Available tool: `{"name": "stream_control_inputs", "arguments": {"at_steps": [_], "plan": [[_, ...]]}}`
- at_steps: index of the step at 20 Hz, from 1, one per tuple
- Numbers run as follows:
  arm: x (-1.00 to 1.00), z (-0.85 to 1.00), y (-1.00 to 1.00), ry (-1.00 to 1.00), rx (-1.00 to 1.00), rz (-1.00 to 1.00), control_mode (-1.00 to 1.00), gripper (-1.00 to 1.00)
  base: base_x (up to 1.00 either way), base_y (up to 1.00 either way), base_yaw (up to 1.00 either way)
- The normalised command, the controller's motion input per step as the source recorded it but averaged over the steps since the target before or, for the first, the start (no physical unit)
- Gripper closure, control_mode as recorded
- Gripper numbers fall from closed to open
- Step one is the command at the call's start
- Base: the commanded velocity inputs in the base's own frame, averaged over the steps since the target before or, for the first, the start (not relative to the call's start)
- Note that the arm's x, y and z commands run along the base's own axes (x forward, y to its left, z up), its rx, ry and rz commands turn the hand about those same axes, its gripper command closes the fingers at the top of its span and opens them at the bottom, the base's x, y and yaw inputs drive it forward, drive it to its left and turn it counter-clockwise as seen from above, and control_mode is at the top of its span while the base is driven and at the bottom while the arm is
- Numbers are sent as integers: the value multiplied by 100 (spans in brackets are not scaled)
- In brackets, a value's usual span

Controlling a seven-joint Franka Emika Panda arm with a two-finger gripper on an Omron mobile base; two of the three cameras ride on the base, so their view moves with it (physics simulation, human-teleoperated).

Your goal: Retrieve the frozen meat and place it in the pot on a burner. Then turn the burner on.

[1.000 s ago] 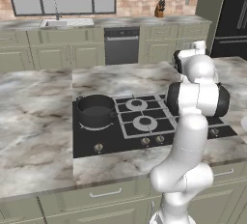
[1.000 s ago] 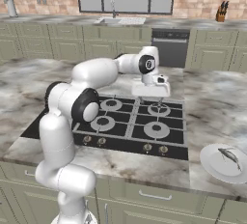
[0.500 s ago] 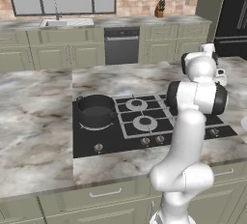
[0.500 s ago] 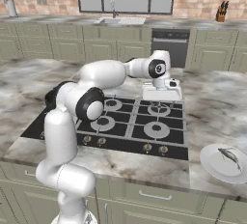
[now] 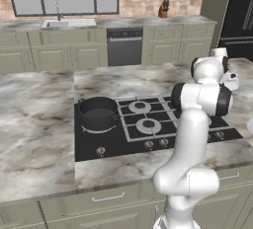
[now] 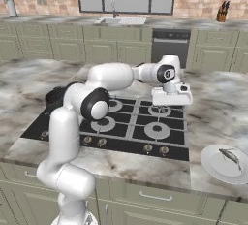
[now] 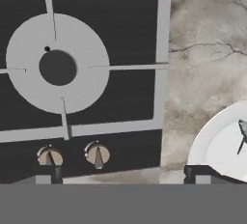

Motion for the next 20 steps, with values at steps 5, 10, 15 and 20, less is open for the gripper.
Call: {"name": "stream_control_inputs", "arguments": {"at_steps": [5,10,15,20], "plan": [[-2,-16,-39,0,0,8,-100,-100,0,0,0],[-13,-8,-39,0,0,9,-100,-100,0,0,0],[-18,-7,-50,0,0,9,-100,-100,0,0,0],[-15,0,-42,0,5,6,-100,-100,0,0,0]]}}
